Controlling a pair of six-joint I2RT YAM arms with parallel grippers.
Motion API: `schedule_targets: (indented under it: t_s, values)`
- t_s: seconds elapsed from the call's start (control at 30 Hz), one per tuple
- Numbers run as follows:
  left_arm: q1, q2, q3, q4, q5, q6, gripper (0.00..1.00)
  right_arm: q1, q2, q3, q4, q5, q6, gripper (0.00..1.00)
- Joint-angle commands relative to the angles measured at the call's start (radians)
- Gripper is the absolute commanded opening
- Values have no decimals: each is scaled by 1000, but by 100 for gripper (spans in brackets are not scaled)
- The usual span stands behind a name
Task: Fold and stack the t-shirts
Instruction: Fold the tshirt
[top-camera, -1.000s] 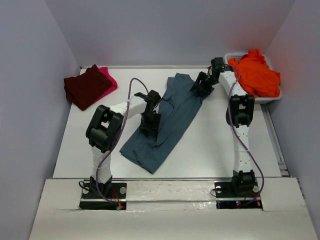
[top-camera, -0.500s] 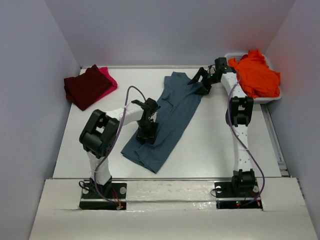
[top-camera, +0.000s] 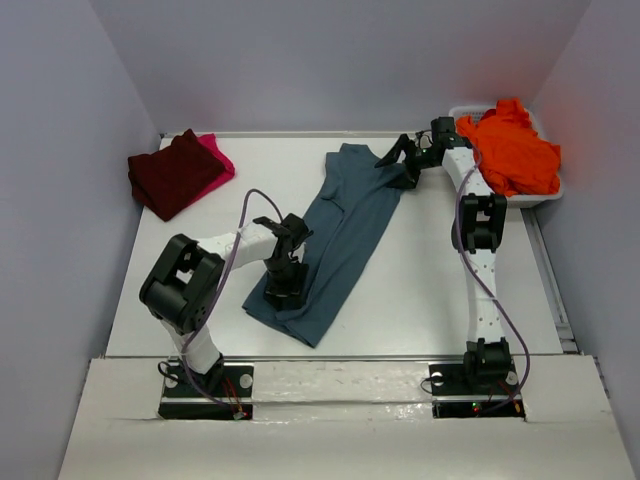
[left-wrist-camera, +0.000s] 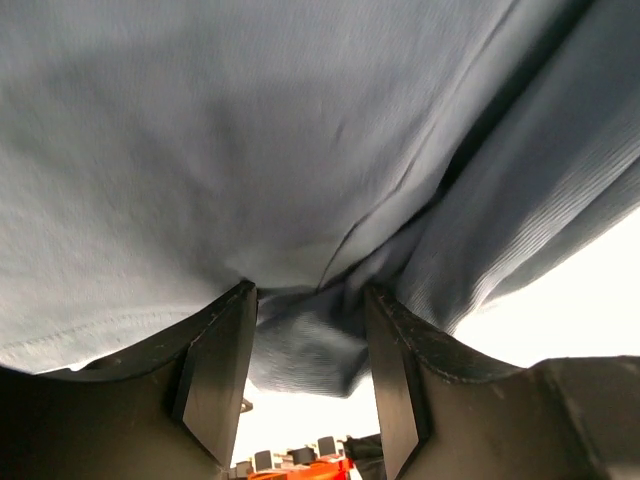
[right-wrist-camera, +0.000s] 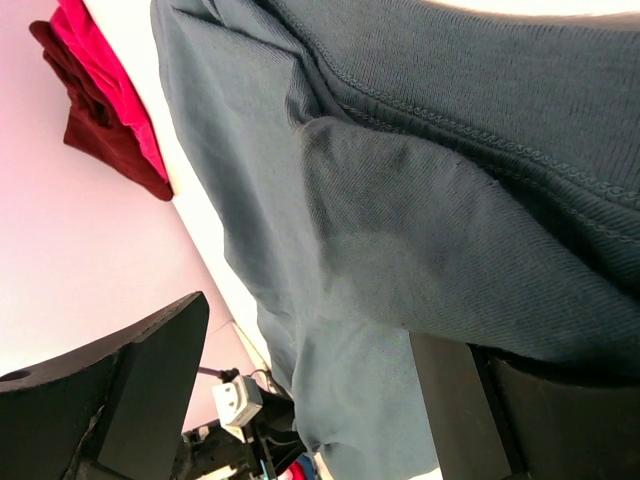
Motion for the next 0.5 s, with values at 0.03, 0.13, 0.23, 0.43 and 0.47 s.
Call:
schedule_targets:
  t_s: [0.03,0.13,0.23,0.43,0.47]
  values:
    - [-10,-74,-37,-43,6,-26,59,-11,89,3,40,70,-27,87]
    - [-10,-97,-23,-65,-34,-37,59,-11,89,3,44,64,-29,87]
    - [-10,-117,20,-106,-100,-52,59,-11,89,0,41,60,-35,87]
    - [-10,-160,144,-190,-175,-93,59,-11,80,-6,34,61,-50,88]
    - [-10,-169,156,-200,-184,-101,58,-11,80,-8,32,60,-52,88]
